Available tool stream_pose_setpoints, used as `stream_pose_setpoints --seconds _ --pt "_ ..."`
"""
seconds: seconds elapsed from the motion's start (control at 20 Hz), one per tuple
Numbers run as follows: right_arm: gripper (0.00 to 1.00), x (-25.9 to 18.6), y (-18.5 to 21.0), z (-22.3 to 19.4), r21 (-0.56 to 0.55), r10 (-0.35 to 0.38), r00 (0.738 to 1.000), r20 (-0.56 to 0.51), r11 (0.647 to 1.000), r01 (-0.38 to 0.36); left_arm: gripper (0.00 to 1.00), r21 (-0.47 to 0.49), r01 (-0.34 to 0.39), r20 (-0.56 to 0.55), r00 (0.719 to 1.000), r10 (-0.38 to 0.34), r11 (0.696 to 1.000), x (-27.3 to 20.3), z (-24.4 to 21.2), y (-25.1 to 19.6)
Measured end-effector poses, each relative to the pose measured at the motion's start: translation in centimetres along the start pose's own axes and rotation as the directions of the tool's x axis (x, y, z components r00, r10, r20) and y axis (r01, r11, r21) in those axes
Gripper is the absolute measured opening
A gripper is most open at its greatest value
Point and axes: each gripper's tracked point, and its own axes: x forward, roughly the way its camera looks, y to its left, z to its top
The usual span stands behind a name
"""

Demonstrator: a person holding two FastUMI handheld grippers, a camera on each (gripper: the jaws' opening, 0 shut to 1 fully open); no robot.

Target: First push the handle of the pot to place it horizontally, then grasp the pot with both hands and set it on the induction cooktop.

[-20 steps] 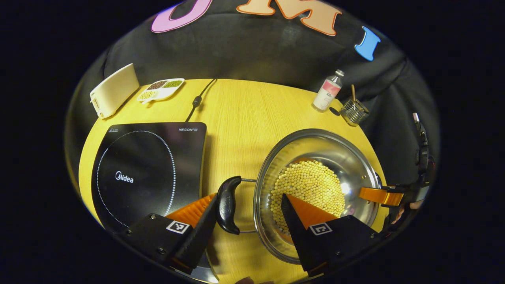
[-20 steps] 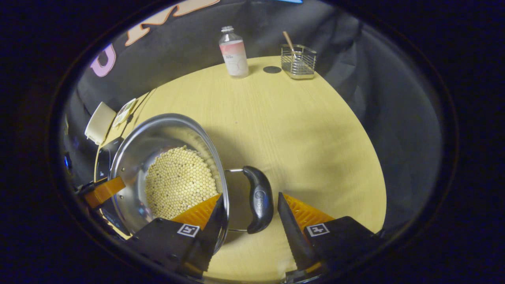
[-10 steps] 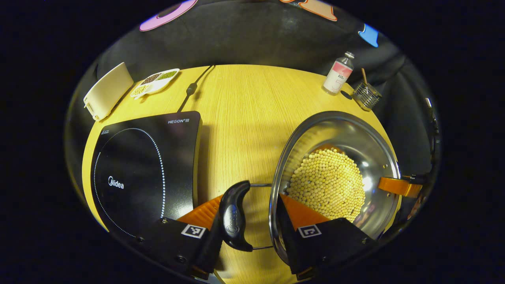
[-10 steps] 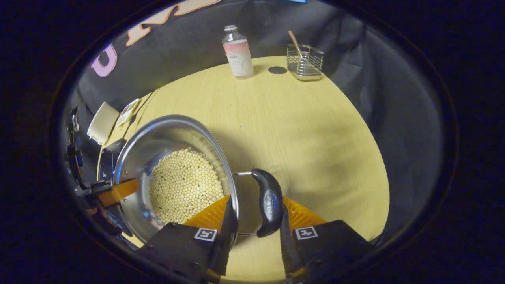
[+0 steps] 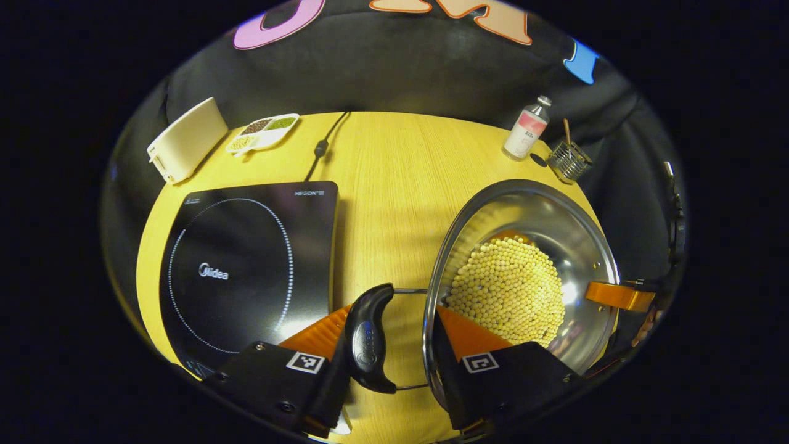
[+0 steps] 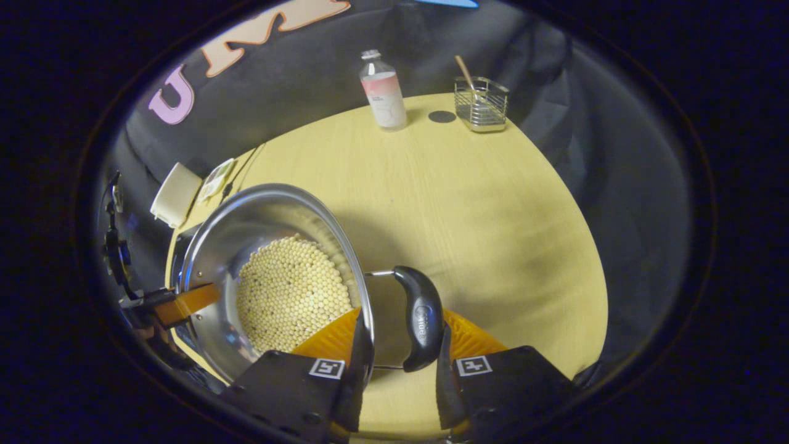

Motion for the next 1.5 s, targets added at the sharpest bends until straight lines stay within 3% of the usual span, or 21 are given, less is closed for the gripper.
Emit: stream_pose_setpoints --seconds 0.4,0.9,0.95,1.25,1.3,1.5 --pt "0.43 -2.4 6.5 0.3 -0.043 0.071 0.997 0.031 0.997 -0.069 0.68 -0.023 -0.054 0.045 0.997 0.055 0.998 -5.0 0.9 5.4" --pt "0.43 -2.9 16.6 -2.0 -0.052 0.006 0.999 0.034 0.999 -0.004 0.66 0.001 0.020 0.046 0.999 -0.020 1.000 -5.4 1.2 15.4" --pt "0.51 -2.6 17.6 -2.3 -0.051 -0.003 0.999 0.032 0.999 0.005 0.66 0.003 0.028 0.042 0.999 -0.028 1.000 -5.2 1.1 16.5" --pt "0.51 -0.6 23.9 -3.3 -0.029 -0.025 0.999 0.030 0.999 0.026 0.67 0.037 0.044 0.048 0.998 -0.046 0.998 -3.8 2.0 22.7" --pt "0.43 -0.1 24.8 -3.6 -0.028 -0.026 0.999 0.021 0.999 0.027 0.66 0.037 0.046 0.052 0.998 -0.048 0.998 -3.5 2.1 23.7" --pt "0.43 0.5 27.8 -3.0 -0.047 -0.037 0.999 0.021 0.998 0.038 0.65 0.052 0.045 0.077 0.996 -0.049 0.998 -3.1 2.8 26.7"
